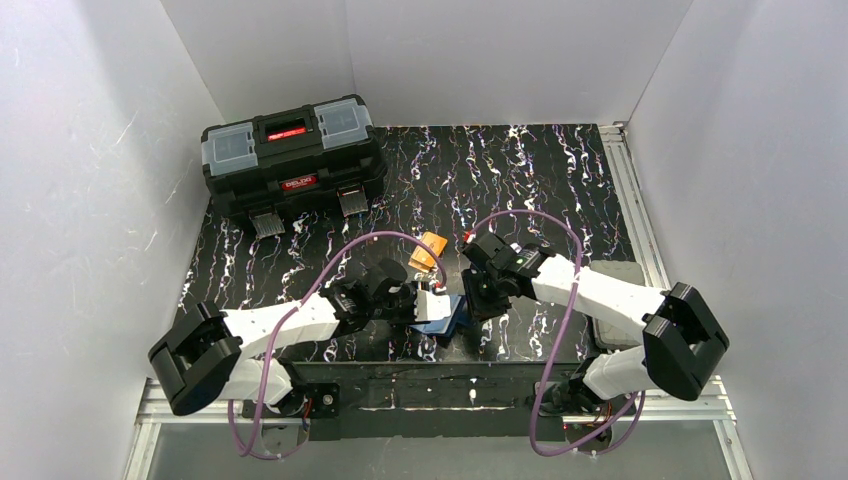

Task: Put the credit cards into the card holder
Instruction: Open the card holder at the center of the board.

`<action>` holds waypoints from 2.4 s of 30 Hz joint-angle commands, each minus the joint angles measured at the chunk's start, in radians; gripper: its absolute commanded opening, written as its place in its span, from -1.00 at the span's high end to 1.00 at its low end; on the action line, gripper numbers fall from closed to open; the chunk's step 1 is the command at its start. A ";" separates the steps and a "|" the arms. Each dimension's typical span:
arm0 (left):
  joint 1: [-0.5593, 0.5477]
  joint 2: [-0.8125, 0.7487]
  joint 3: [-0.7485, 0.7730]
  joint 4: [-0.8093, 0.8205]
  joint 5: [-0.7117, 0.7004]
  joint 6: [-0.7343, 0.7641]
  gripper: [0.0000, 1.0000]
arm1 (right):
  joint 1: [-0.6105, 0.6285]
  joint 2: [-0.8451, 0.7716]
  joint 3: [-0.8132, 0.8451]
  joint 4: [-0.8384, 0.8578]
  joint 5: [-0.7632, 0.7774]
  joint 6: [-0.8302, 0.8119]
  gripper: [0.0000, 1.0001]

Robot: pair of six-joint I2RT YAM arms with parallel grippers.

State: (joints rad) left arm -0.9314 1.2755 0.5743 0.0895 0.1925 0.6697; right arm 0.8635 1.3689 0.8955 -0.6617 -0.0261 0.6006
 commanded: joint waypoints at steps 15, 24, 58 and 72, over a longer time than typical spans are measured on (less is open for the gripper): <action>-0.007 0.035 -0.025 0.077 -0.106 0.134 0.25 | -0.004 0.050 -0.066 0.046 -0.016 -0.007 0.60; -0.011 0.088 -0.038 0.138 -0.035 0.206 0.27 | -0.004 0.041 -0.048 0.077 -0.046 -0.021 0.61; -0.025 0.198 0.027 0.023 0.062 0.025 0.47 | -0.038 -0.075 -0.079 0.143 -0.091 -0.029 -0.15; -0.025 0.151 0.016 0.011 0.068 0.022 0.49 | -0.189 0.042 0.009 0.347 -0.457 0.017 0.97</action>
State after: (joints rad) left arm -0.9615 1.4467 0.5995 0.1566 0.2718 0.6880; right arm 0.6743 1.3487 0.8623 -0.4175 -0.3443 0.5957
